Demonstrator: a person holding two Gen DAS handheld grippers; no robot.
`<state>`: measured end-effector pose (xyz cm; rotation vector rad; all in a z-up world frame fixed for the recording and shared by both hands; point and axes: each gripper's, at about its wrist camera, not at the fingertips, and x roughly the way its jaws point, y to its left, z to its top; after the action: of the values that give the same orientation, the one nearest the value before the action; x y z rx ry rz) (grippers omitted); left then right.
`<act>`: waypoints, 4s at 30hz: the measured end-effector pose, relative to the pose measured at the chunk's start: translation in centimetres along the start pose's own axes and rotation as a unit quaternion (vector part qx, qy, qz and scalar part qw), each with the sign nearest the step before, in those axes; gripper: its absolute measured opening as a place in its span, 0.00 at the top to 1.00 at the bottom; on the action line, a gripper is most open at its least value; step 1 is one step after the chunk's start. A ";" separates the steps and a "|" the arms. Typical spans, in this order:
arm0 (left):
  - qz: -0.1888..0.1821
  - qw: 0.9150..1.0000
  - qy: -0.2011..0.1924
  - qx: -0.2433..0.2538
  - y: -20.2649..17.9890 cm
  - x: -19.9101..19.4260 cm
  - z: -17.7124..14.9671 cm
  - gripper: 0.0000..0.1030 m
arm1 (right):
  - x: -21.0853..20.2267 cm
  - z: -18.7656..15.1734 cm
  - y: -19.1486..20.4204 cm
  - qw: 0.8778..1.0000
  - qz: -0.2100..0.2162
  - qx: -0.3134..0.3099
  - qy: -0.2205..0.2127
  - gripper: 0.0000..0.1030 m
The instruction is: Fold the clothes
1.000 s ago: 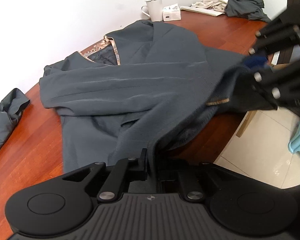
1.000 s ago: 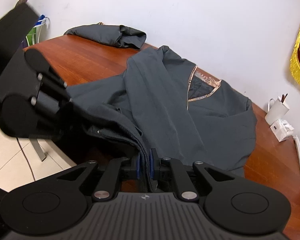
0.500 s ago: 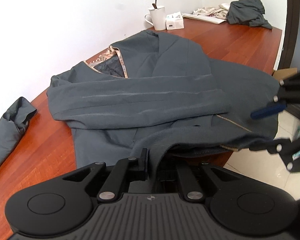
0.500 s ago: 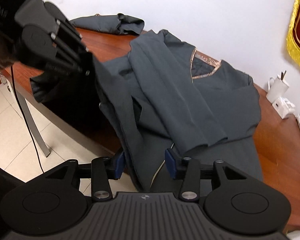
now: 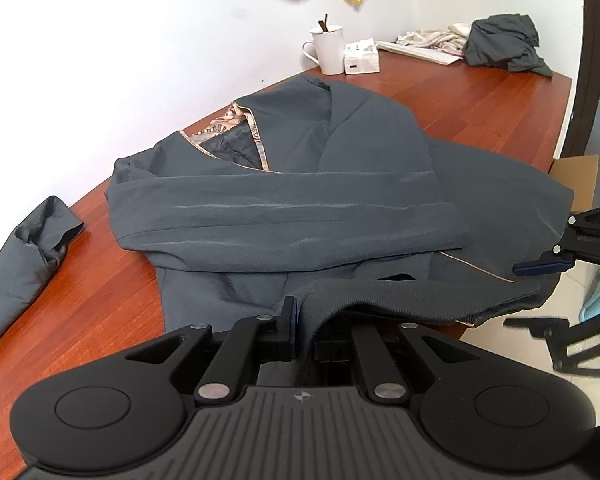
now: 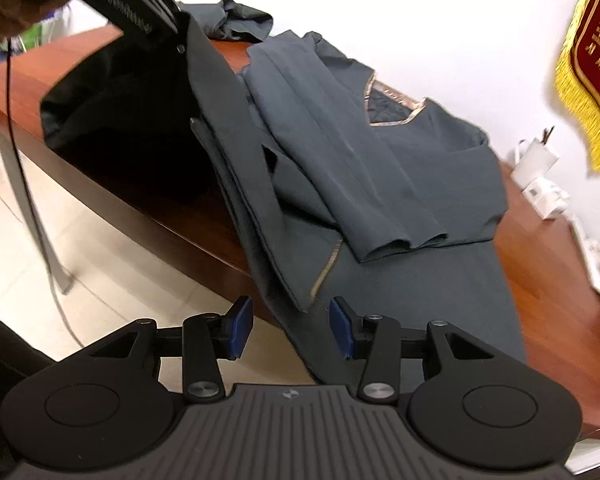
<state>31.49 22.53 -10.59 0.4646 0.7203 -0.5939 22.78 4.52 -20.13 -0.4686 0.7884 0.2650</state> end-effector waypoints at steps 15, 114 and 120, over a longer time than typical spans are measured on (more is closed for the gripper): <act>0.053 0.995 -0.011 -0.080 1.4 -1.9 1.0 0.93 | -2.4 6.0 -7.2 0.997 -0.019 -0.008 -0.069 0.98; 0.098 0.975 0.066 -0.190 16.7 14.3 12.1 0.36 | 6.7 10.7 -22.6 0.984 0.153 -0.087 0.020 0.47; 0.113 0.969 0.069 -0.207 14.3 11.9 12.6 0.25 | 5.9 8.8 -21.3 0.966 0.196 -0.170 0.010 0.40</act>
<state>53.83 21.75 -8.12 0.1957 0.8860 -0.1871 40.72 -9.25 -12.64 -0.6363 0.8557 0.7728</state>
